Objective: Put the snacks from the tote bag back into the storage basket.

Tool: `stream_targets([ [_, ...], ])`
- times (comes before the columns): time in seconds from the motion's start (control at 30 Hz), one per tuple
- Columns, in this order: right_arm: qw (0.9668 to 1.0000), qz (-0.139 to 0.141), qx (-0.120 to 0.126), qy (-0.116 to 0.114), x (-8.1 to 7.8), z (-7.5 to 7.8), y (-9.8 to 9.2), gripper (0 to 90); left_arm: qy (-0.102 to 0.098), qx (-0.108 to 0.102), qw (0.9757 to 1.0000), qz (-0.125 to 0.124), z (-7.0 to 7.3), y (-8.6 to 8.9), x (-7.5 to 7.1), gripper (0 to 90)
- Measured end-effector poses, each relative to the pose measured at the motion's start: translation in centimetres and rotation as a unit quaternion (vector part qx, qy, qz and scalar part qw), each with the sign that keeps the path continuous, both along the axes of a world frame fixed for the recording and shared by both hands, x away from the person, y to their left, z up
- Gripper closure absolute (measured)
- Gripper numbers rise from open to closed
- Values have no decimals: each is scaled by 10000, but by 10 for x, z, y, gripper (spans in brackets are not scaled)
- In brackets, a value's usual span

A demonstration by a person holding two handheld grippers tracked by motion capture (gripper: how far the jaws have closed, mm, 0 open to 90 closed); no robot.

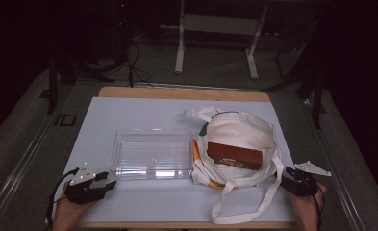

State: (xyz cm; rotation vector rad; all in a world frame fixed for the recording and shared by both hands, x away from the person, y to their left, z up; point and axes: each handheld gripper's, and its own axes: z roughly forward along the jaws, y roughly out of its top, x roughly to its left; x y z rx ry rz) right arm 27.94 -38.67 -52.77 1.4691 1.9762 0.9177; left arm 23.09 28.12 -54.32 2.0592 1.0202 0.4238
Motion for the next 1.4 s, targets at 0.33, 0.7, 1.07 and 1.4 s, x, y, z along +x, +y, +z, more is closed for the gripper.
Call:
stream_targets([
  [0.33,9999,54,-114,-25,-3,13,0,472,8,-10,10000,-16,0,1,0,490],
  [0.7,9999,61,-94,-70,-7,29,-8,473,-12,-60,10000,-30,0,1,0,489],
  [1.07,9995,266,-115,-130,-10,52,-9,472,-13,-62,10000,-45,0,1,0,486],
  [1.4,9986,444,-65,-262,-5,75,-10,472,8,-45,10000,-71,0,1,0,484],
])
